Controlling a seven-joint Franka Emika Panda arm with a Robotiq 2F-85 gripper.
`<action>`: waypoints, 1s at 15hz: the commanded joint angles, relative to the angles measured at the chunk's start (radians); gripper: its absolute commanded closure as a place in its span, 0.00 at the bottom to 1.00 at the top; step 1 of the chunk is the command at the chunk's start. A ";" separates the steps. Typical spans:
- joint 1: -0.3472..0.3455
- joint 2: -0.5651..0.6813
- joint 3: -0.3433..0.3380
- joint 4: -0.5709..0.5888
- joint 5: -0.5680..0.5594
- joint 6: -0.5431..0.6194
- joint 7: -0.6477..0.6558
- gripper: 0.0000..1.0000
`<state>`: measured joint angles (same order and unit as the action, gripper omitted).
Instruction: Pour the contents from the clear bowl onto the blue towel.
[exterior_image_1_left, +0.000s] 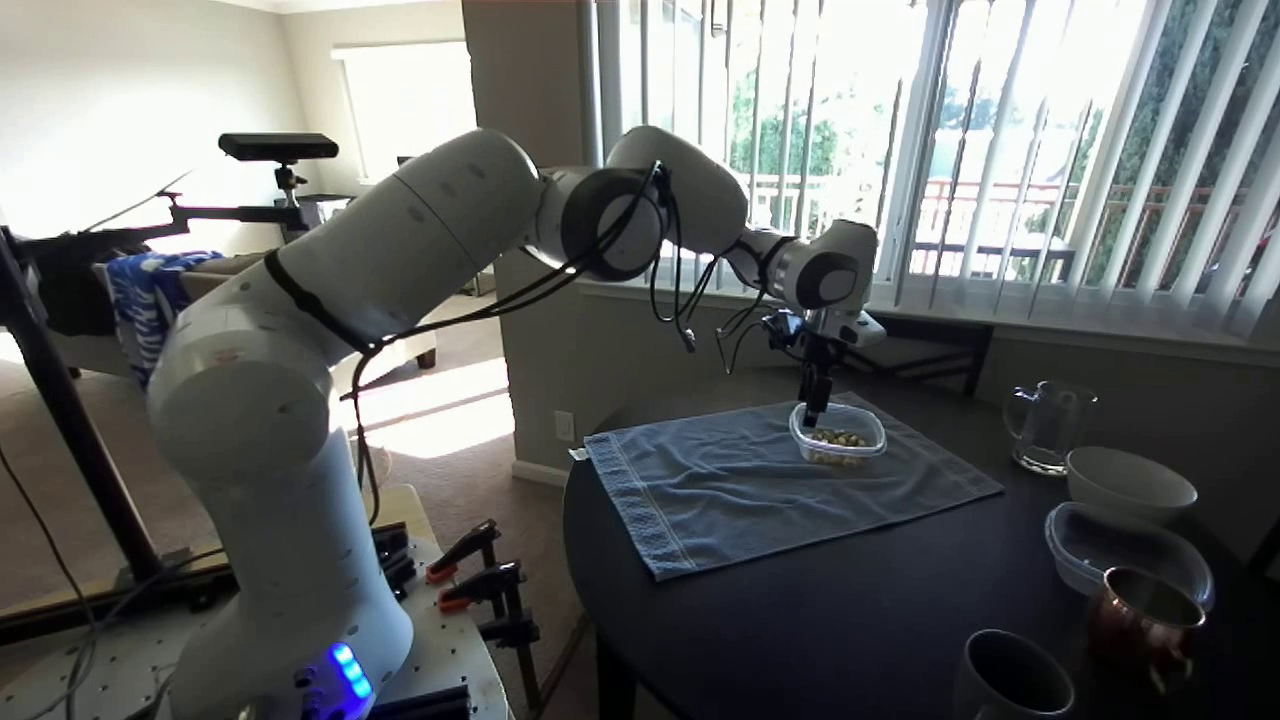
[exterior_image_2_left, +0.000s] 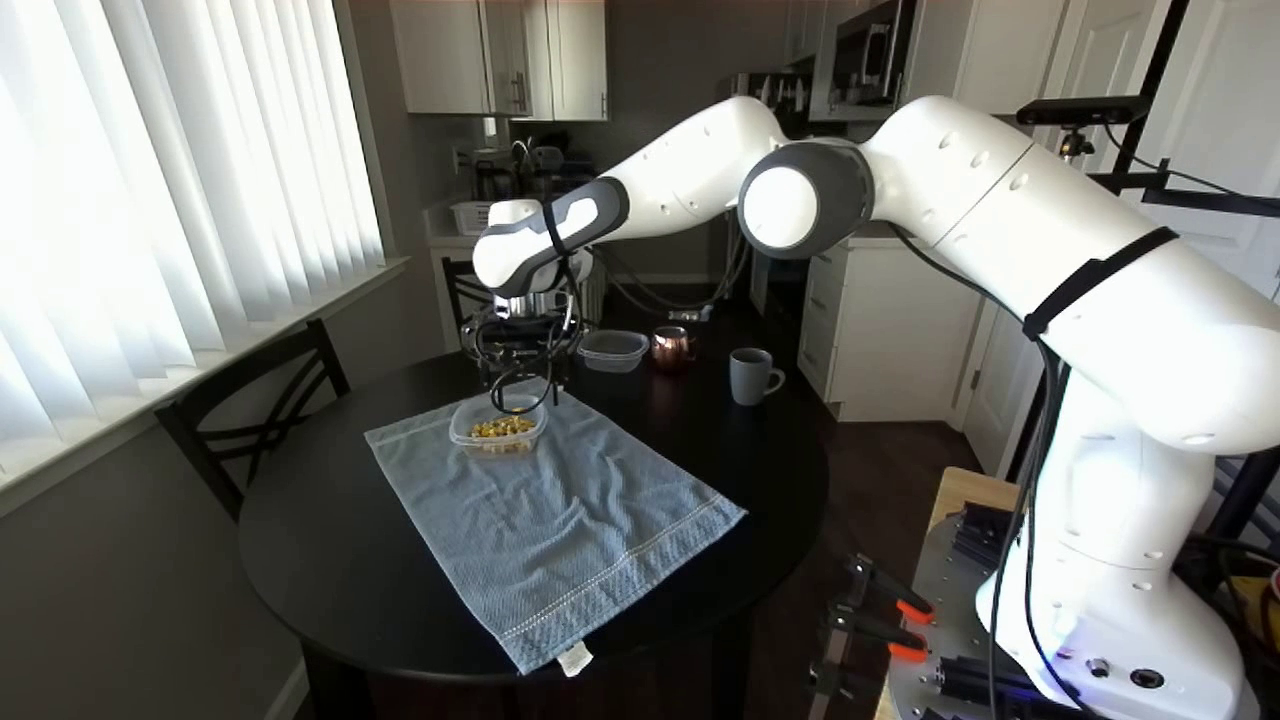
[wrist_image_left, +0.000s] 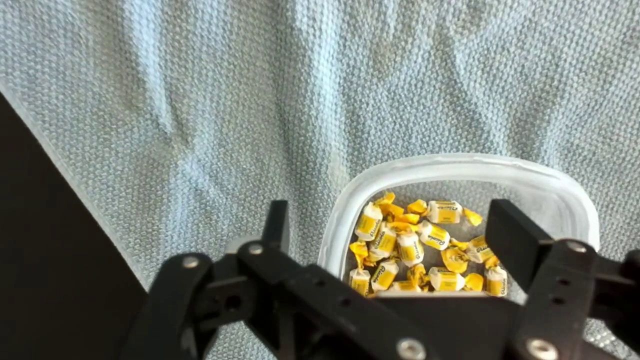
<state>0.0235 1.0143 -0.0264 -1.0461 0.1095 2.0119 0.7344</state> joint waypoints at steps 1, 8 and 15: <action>0.021 0.079 -0.025 0.111 -0.005 -0.027 0.006 0.00; 0.015 0.212 -0.057 0.267 -0.006 -0.078 0.074 0.00; -0.011 0.280 -0.065 0.365 0.009 -0.126 0.139 0.17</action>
<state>0.0261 1.2713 -0.0886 -0.7365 0.1092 1.9176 0.8402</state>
